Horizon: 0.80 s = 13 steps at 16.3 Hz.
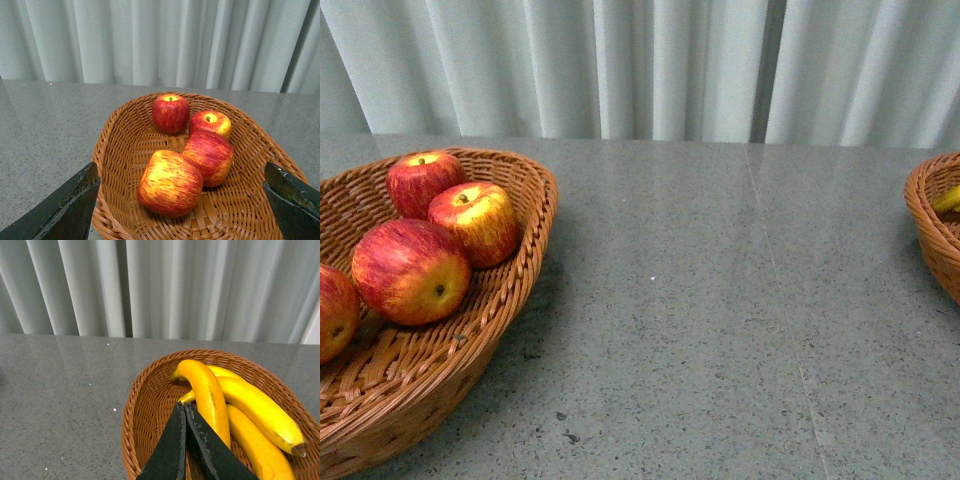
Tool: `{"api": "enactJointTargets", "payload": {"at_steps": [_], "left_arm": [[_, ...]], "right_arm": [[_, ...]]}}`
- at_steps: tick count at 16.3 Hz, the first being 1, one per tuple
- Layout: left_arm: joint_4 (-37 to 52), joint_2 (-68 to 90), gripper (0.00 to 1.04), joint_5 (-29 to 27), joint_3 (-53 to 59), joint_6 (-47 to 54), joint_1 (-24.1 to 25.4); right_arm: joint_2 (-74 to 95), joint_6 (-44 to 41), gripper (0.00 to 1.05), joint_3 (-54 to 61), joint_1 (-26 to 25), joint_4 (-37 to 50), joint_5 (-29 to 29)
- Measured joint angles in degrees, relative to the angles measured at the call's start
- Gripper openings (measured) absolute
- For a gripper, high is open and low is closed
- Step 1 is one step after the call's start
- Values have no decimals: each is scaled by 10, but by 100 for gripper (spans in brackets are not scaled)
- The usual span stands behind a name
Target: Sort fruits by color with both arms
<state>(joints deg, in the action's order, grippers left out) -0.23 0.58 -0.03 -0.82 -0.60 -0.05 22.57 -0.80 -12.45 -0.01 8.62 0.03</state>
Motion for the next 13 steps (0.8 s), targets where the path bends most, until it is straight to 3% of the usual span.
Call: {"api": "enactJointTargets", "payload": {"at_steps": [13], "left_arm": [[0, 0, 98, 0, 0, 0, 0]], "right_arm": [[-118, 0, 2, 93, 0, -11, 0]]}}
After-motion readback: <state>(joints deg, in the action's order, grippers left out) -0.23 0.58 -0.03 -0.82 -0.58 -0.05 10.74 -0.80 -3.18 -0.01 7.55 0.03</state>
